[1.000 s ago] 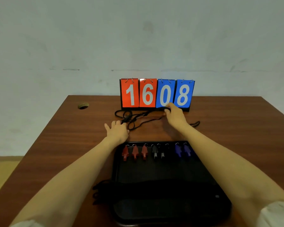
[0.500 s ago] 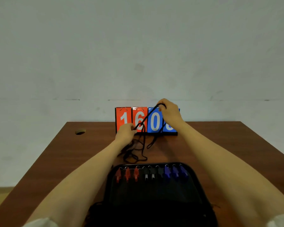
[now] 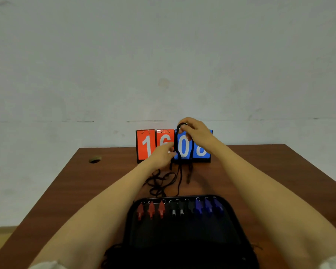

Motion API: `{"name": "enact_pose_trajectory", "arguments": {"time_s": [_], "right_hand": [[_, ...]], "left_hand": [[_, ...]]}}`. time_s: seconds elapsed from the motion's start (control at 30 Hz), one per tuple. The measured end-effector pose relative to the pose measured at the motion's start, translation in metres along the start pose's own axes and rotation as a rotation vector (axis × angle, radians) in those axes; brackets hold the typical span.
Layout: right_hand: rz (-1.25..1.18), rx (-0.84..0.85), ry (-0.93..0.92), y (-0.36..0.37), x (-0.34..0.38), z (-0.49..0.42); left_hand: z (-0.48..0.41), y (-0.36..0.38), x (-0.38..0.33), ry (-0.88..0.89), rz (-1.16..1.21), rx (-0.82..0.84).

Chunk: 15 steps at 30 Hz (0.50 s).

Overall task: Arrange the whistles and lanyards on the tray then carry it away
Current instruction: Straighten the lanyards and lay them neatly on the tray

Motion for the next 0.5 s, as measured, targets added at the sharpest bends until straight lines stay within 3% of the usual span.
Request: {"name": "enact_pose_trajectory", "arguments": {"time_s": [0.1, 0.23, 0.37, 0.5], "right_hand": [[0.081, -0.058, 0.029, -0.010, -0.007, 0.004], [0.138, -0.273, 0.164, -0.043, -0.037, 0.013], [0.162, -0.317, 0.349, -0.057, -0.079, 0.023], [0.176, -0.302, 0.449, -0.058, -0.103, 0.032]], "left_hand": [[-0.001, 0.005, 0.023, -0.089, 0.026, 0.024], [0.015, -0.031, 0.047, -0.129, 0.108, -0.213], [0.034, -0.067, 0.066, -0.144, 0.405, -0.412], [0.048, -0.064, 0.102, -0.309, 0.708, -0.520]]}}
Point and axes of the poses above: each hand's wrist, its own z-axis away from the middle knuckle, its own y-axis out of the palm, x = y × z, the point moved 10 cm from there along -z, towards the middle knuckle, and after that the axes turned 13 degrees about x, right-handed, at the moved point
